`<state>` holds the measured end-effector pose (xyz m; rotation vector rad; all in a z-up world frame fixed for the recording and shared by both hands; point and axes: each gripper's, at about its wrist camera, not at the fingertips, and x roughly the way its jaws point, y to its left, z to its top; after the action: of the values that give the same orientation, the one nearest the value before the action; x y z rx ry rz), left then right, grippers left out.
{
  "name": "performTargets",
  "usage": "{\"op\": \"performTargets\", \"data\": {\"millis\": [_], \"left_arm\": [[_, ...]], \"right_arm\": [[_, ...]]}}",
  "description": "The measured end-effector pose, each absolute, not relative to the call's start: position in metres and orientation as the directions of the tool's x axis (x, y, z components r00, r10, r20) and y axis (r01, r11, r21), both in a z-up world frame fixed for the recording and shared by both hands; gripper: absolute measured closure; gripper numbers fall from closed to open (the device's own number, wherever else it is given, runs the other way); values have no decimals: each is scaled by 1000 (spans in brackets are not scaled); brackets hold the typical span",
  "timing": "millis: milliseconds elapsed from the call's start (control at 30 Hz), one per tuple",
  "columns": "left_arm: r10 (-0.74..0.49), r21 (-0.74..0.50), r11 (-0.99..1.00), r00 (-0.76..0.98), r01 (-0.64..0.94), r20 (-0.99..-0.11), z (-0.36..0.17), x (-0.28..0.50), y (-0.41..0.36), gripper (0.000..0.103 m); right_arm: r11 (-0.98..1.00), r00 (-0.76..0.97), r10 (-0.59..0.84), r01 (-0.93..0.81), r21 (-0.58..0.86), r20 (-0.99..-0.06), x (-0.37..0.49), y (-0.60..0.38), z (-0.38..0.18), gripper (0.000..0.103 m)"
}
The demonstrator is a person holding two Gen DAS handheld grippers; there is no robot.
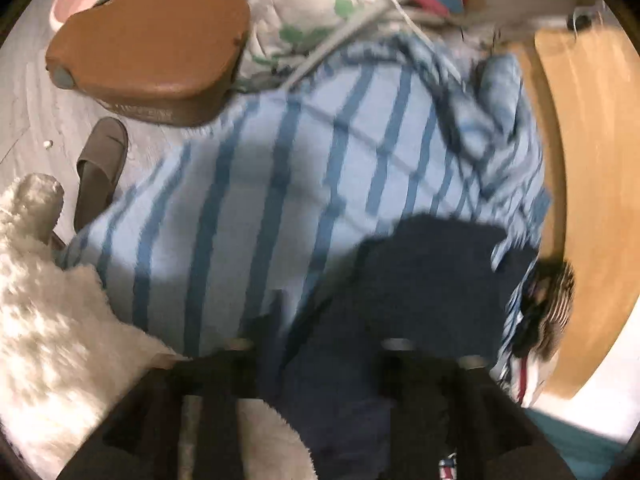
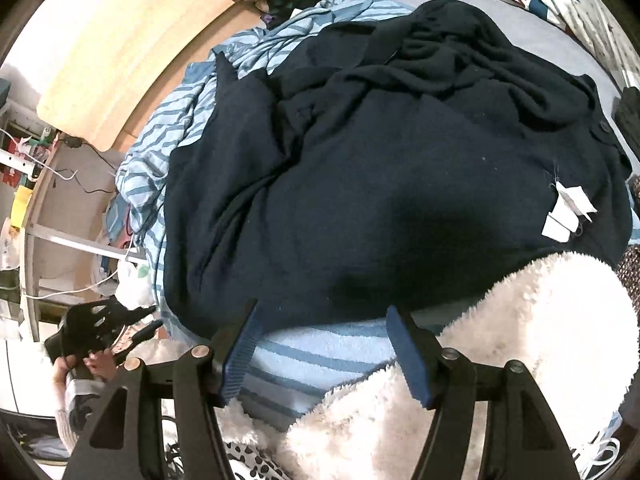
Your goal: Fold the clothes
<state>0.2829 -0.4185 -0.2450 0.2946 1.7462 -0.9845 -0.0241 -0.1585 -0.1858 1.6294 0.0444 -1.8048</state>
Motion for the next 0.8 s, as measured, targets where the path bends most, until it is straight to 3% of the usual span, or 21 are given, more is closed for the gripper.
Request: {"op": "performTargets", "data": {"millis": [33,167,300,500,633,700,800], "left_arm": [[-280,-490,624,-412,608,-867,-242,289,-419,30],[-380,-616,535,-487,578,-786,-231,306,-435,29],[-350,-690,420,-597,589,-722,-228,291,-455,30],[-210,-613,329,-577,718,-789,-235,246,-481,31],[-179,-551,335,-523,764,-834,-243,231,-500,30],[-150,-530,295,-509,795,-847,-246,220,-512,30],[-93,-481,241,-473,843,-876,-258,201,-526,30]], "right_arm": [[-761,27,-461,503,411,-887,-26,-161,-185,35],[-769,-12,-457,507,388,-890,-34,-172,-182,35],[-776,0,-416,521,355,-909,-42,-194,-196,35],[-758,92,-249,601,253,-964,-43,-237,-256,35],[-774,299,-91,580,256,-950,-28,-229,-315,26],[-722,305,-71,642,260,-950,-13,-229,-317,22],[-701,386,-113,622,348,-916,-4,-232,-307,25]]}}
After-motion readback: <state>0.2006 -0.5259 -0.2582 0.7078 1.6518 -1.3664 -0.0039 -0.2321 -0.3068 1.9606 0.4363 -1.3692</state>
